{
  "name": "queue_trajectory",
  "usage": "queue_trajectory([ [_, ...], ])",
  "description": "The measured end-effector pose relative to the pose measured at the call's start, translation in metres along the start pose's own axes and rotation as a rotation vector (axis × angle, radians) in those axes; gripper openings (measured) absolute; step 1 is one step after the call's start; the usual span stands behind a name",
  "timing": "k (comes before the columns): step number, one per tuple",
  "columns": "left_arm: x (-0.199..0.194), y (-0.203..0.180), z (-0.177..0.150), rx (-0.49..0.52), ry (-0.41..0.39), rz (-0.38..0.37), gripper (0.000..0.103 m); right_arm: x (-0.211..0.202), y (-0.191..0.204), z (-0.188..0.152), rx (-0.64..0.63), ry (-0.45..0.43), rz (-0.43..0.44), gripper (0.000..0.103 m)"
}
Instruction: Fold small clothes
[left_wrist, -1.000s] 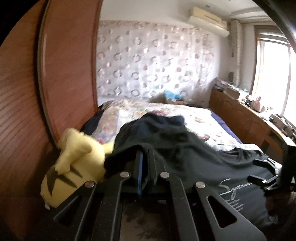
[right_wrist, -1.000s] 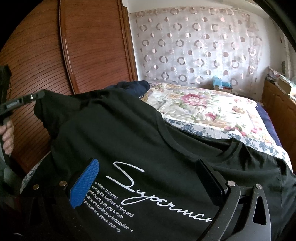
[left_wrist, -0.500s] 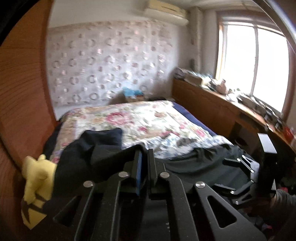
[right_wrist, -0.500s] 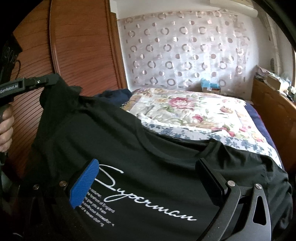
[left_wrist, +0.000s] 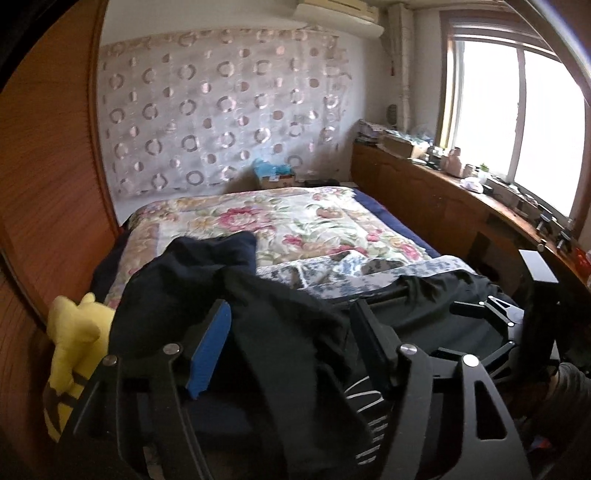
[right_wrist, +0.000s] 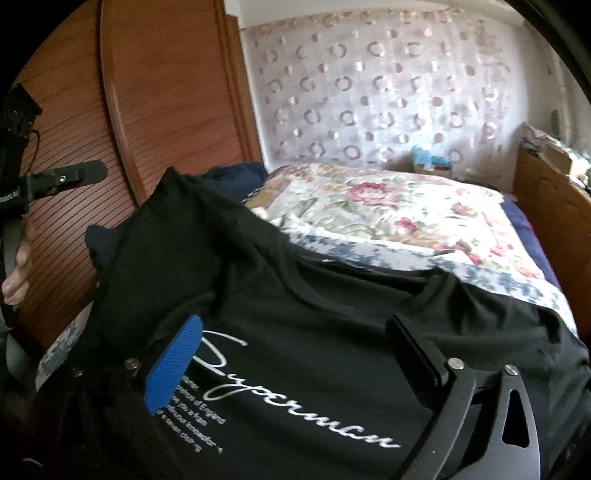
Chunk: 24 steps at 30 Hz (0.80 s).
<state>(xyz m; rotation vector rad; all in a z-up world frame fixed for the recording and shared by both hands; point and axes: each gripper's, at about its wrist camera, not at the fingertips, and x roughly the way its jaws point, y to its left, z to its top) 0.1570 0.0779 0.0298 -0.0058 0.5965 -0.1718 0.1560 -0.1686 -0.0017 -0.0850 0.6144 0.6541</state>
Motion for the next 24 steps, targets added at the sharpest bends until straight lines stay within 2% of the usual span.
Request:
queue_trajectory([
  [3,0.001,0.005,-0.008,-0.017,-0.005,0.039,0.068,0.006,0.005,0.003,-0.019,0.012,0.011,0.096],
  [9,0.003,0.006,-0.022,-0.027,-0.001,0.056,0.068,0.01,-0.003,0.009,-0.021,0.024,0.018,0.096],
  [14,0.008,-0.003,-0.033,-0.016,0.005,0.055,0.068,0.005,-0.008,0.008,-0.009,0.024,0.015,0.089],
  [20,0.02,-0.023,-0.04,0.013,-0.002,0.047,0.068,-0.016,-0.032,-0.001,0.016,0.016,-0.054,0.084],
  [24,0.036,-0.042,-0.045,0.022,0.023,0.009,0.068,-0.04,-0.058,-0.013,0.044,0.013,-0.131,0.083],
])
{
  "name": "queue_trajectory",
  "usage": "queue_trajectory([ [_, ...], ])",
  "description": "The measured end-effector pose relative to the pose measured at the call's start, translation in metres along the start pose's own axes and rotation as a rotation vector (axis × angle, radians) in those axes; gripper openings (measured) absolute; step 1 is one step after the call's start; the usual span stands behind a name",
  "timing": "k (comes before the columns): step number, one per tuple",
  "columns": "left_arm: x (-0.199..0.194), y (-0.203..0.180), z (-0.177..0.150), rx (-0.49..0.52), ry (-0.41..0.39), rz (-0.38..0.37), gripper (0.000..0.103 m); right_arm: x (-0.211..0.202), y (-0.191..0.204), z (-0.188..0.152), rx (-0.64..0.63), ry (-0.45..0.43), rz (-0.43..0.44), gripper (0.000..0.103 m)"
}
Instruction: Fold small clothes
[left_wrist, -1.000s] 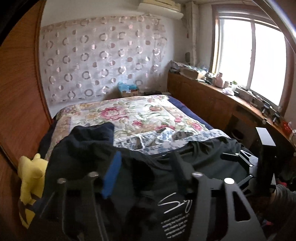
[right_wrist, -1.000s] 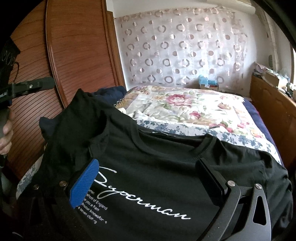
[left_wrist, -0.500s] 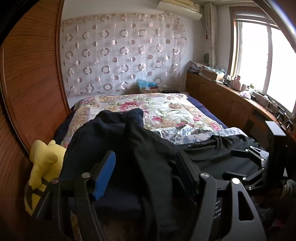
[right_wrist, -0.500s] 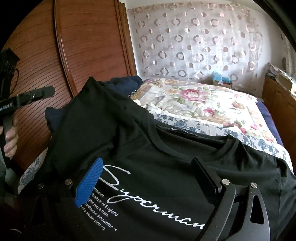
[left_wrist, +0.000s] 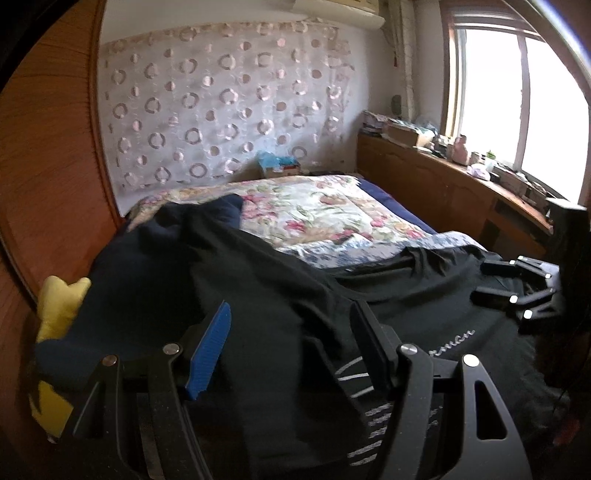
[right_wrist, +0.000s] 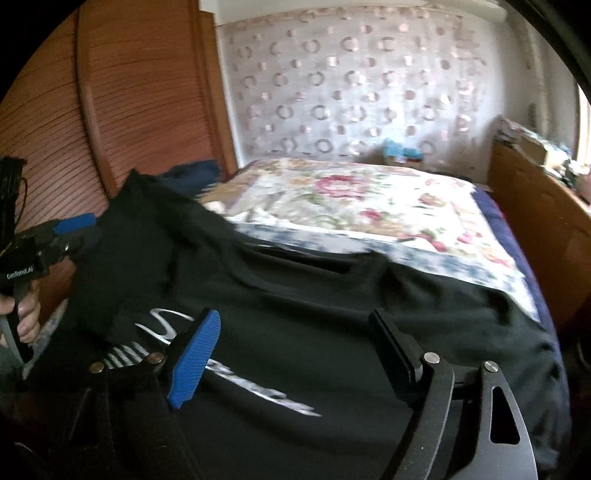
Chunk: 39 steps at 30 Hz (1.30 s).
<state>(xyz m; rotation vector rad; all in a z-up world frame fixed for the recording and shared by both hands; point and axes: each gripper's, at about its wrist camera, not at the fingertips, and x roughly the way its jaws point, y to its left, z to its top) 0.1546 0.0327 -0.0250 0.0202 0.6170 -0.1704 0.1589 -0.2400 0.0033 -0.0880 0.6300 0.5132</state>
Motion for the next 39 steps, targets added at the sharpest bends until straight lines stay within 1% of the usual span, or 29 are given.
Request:
queue_trajectory([
  [3,0.011,-0.013,-0.004,0.016,0.024,-0.018,0.068,-0.017,-0.03,-0.012,0.031,0.006,-0.077,0.08],
  [5,0.021,-0.022,-0.008,0.026,0.048,-0.037,0.068,-0.029,-0.054,-0.023,0.06,0.019,-0.141,0.074],
  [6,0.026,-0.027,-0.009,0.031,0.062,-0.045,0.068,-0.033,-0.063,-0.027,0.07,0.025,-0.166,0.072],
  [10,0.045,-0.045,-0.019,0.06,0.117,-0.072,0.068,-0.055,-0.106,-0.054,0.118,0.076,-0.274,0.063],
  [14,0.058,-0.056,-0.026,0.085,0.164,-0.091,0.068,-0.072,-0.135,-0.08,0.173,0.128,-0.351,0.06],
  [18,0.069,-0.064,-0.032,0.099,0.201,-0.097,0.068,-0.086,-0.154,-0.102,0.229,0.162,-0.374,0.055],
  [21,0.074,-0.067,-0.034,0.106,0.225,-0.098,0.068,-0.091,-0.159,-0.11,0.264,0.18,-0.357,0.053],
  [23,0.078,-0.066,-0.035,0.106,0.247,-0.103,0.068,-0.087,-0.161,-0.1,0.281,0.196,-0.344,0.051],
  [24,0.08,-0.067,-0.035,0.106,0.257,-0.104,0.068,-0.088,-0.162,-0.104,0.291,0.203,-0.339,0.051],
  [25,0.082,-0.067,-0.036,0.108,0.274,-0.104,0.07,-0.078,-0.158,-0.085,0.299,0.211,-0.333,0.05],
  [27,0.087,-0.071,-0.036,0.118,0.286,-0.109,0.076,-0.075,-0.163,-0.079,0.308,0.209,-0.327,0.048],
  [28,0.087,-0.073,-0.037,0.128,0.292,-0.112,0.079,-0.072,-0.165,-0.076,0.314,0.206,-0.321,0.045],
  [29,0.088,-0.075,-0.037,0.137,0.296,-0.109,0.083,-0.071,-0.167,-0.075,0.319,0.204,-0.313,0.04],
  [30,0.089,-0.078,-0.037,0.151,0.3,-0.106,0.085,-0.074,-0.168,-0.076,0.317,0.199,-0.312,0.037],
  [32,0.09,-0.08,-0.038,0.162,0.306,-0.109,0.091,-0.078,-0.166,-0.076,0.295,0.195,-0.312,0.022],
  [33,0.091,-0.081,-0.038,0.164,0.312,-0.12,0.093,-0.077,-0.164,-0.077,0.28,0.194,-0.319,0.018],
  [34,0.091,-0.082,-0.039,0.169,0.314,-0.12,0.095,-0.073,-0.16,-0.077,0.259,0.198,-0.34,0.009],
  [35,0.091,-0.082,-0.039,0.172,0.318,-0.124,0.103,-0.073,-0.158,-0.076,0.233,0.202,-0.354,0.007],
  [37,0.092,-0.085,-0.04,0.187,0.327,-0.124,0.103,-0.068,-0.153,-0.073,0.205,0.193,-0.368,0.006],
  [39,0.091,-0.085,-0.04,0.184,0.328,-0.125,0.103,-0.074,-0.148,-0.066,0.181,0.158,-0.382,0.005],
])
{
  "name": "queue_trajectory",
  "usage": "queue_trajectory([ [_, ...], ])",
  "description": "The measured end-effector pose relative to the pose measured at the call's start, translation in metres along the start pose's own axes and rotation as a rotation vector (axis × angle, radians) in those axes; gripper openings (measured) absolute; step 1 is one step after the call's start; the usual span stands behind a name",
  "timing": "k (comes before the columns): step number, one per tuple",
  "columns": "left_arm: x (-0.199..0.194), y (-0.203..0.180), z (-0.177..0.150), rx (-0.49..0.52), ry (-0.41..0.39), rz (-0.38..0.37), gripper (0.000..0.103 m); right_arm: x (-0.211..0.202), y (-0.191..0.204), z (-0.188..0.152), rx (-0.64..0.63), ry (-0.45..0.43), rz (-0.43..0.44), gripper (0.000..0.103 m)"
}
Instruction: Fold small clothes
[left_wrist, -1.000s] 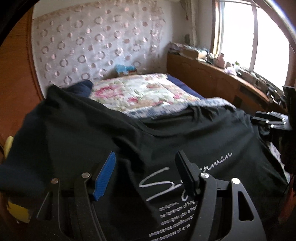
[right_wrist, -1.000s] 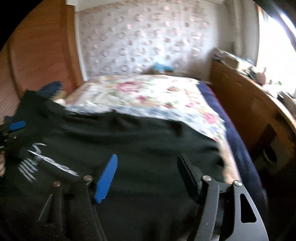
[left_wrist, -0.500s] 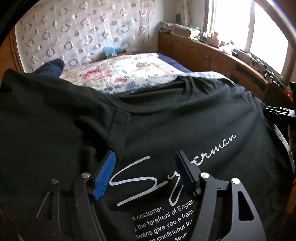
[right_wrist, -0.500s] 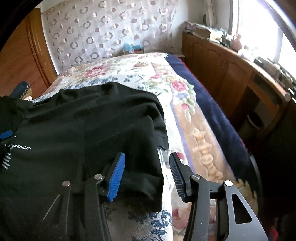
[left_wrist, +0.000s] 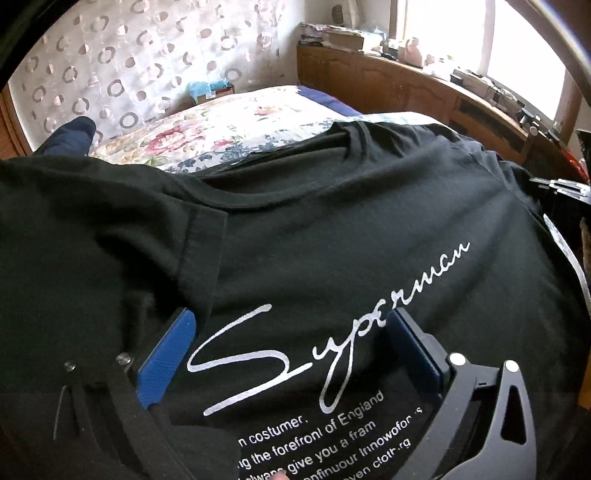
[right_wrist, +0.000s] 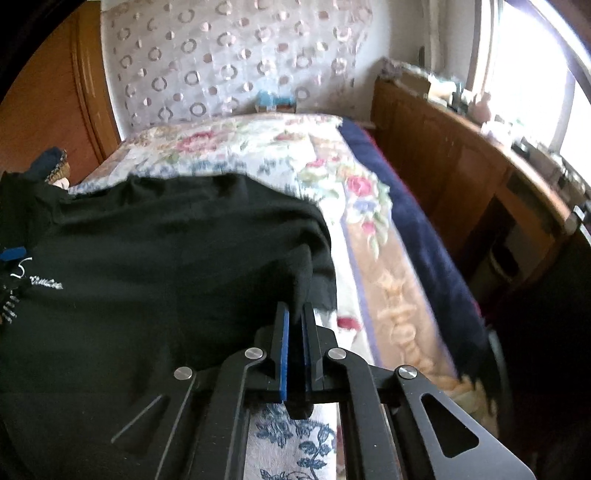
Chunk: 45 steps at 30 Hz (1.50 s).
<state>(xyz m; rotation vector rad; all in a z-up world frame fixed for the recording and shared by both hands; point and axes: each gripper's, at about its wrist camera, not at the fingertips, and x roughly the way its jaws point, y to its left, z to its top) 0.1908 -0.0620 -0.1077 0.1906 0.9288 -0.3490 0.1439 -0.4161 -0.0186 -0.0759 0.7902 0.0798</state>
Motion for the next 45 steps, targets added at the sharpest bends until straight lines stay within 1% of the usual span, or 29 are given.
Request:
queue_trajectory([
  [5,0.0,0.001,0.0,0.001,0.0,0.002,0.103,-0.024,0.021,0.015,-0.032,-0.102,0.048,0.005],
  [7,-0.001,0.0,-0.001,0.001,0.0,0.002,0.103,-0.031,0.037,0.018,-0.063,-0.129,0.09,0.005],
  [9,-0.001,0.0,-0.001,0.001,0.0,0.001,0.103,-0.033,0.054,0.019,-0.092,-0.136,0.139,0.005],
  [11,-0.001,0.0,-0.001,0.001,0.0,0.002,0.103,-0.03,0.069,0.015,-0.12,-0.125,0.189,0.005],
  [13,-0.001,0.0,-0.001,0.001,0.0,0.002,0.103,-0.021,0.084,0.008,-0.138,-0.092,0.233,0.005],
  [16,-0.001,0.0,-0.001,0.002,0.001,0.001,0.103,-0.004,0.096,-0.007,-0.15,-0.034,0.267,0.005],
  [20,-0.002,-0.001,0.0,0.012,0.005,0.001,0.103,0.011,0.098,-0.021,-0.146,0.023,0.282,0.005],
  [23,-0.006,0.001,-0.001,0.0,-0.015,0.008,0.103,0.015,0.097,-0.022,-0.145,0.037,0.277,0.007],
  [25,-0.017,0.003,0.0,-0.017,-0.052,0.006,0.103,0.016,0.097,-0.02,-0.138,0.036,0.281,0.01],
  [27,-0.024,0.006,0.002,-0.032,-0.081,0.002,0.103,0.017,0.097,-0.015,-0.134,0.035,0.281,0.021],
  [29,-0.037,0.008,0.003,-0.05,-0.117,-0.008,0.103,0.013,0.101,-0.002,-0.133,0.026,0.286,0.034],
  [30,-0.039,0.009,0.004,-0.054,-0.125,-0.01,0.103,0.007,0.101,0.0,-0.136,0.014,0.282,0.037],
  [31,-0.044,0.01,0.005,-0.06,-0.139,-0.011,0.103,0.001,0.1,0.003,-0.136,-0.002,0.274,0.043],
  [34,-0.054,0.013,0.006,-0.073,-0.165,-0.013,0.103,-0.015,0.088,0.01,-0.125,-0.058,0.258,0.044],
  [37,-0.059,0.012,0.007,-0.082,-0.182,-0.022,0.103,-0.025,0.07,0.015,-0.105,-0.091,0.201,0.044],
  [40,-0.06,0.011,0.007,-0.086,-0.19,-0.028,0.103,-0.016,0.05,0.015,-0.072,-0.081,0.141,0.044],
  [42,-0.06,0.011,0.006,-0.084,-0.188,-0.03,0.103,-0.004,0.04,0.01,-0.054,-0.058,0.107,0.044],
  [45,-0.059,0.008,0.004,-0.083,-0.182,-0.037,0.103,0.018,0.028,0.001,-0.012,-0.011,0.095,0.044],
])
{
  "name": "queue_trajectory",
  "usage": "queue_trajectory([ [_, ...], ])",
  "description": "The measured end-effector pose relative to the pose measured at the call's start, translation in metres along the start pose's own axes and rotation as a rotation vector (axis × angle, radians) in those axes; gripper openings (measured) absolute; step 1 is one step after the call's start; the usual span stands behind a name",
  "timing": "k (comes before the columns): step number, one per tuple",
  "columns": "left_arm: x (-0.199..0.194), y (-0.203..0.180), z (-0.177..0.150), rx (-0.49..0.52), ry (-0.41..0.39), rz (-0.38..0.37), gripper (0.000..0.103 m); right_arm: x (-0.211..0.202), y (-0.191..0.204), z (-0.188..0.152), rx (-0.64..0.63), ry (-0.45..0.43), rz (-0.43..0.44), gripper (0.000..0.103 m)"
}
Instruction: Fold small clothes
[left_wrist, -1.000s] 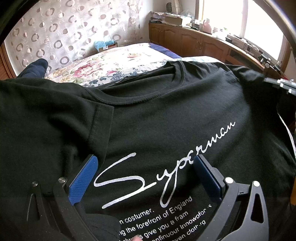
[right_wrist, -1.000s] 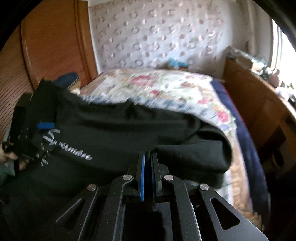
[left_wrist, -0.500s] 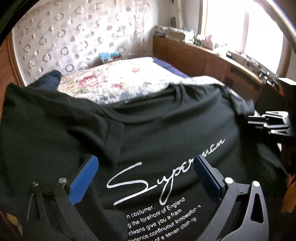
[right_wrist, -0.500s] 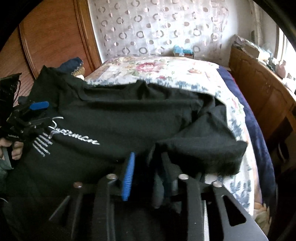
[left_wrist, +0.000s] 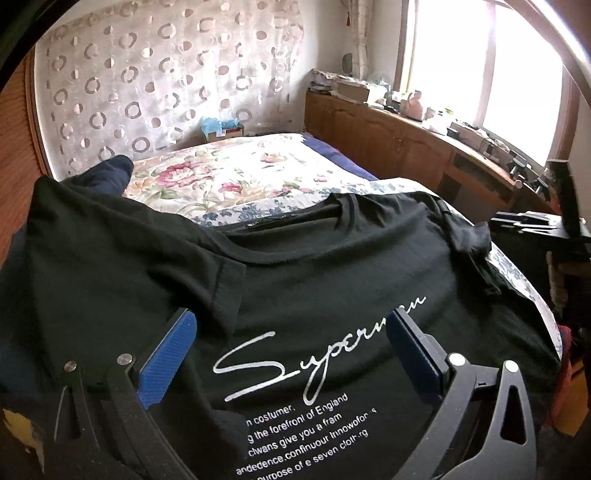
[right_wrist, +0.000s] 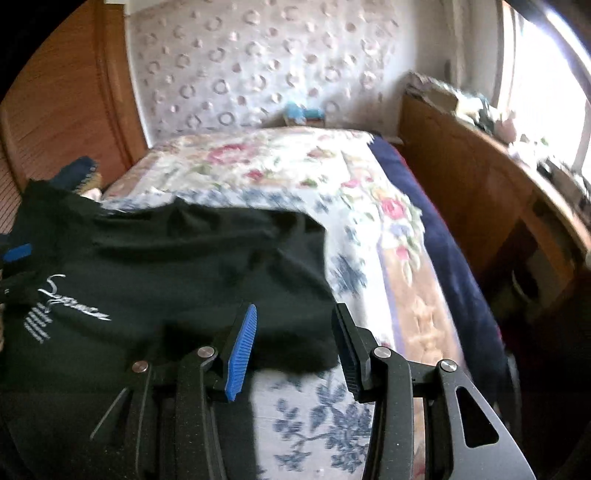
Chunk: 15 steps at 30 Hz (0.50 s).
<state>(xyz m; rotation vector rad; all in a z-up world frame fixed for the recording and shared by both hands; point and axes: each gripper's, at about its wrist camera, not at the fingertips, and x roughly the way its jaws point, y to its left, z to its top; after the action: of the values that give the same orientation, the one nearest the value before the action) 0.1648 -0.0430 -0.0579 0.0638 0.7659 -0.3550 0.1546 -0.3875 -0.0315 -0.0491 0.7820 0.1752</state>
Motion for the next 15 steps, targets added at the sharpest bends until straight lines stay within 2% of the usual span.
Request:
queue_trajectory([
  [3,0.002,-0.001,-0.002,-0.001,0.011,-0.001,0.103,0.017,-0.008,-0.008,0.046,0.041,0.014,0.044],
  [9,0.001,-0.002,-0.005,-0.001,0.022,-0.002,0.103,0.025,-0.01,-0.014,0.083,0.058,0.066,0.043],
  [10,0.001,-0.001,-0.005,-0.001,0.023,-0.001,0.103,0.025,-0.013,-0.011,0.078,0.058,0.076,0.027],
  [11,0.001,-0.002,-0.005,-0.001,0.022,-0.001,0.103,0.026,-0.019,-0.006,0.071,0.059,0.091,0.006],
  [15,-0.002,0.0,-0.006,-0.004,0.012,0.004,0.103,0.013,-0.012,0.007,0.009,0.017,0.13,0.003],
])
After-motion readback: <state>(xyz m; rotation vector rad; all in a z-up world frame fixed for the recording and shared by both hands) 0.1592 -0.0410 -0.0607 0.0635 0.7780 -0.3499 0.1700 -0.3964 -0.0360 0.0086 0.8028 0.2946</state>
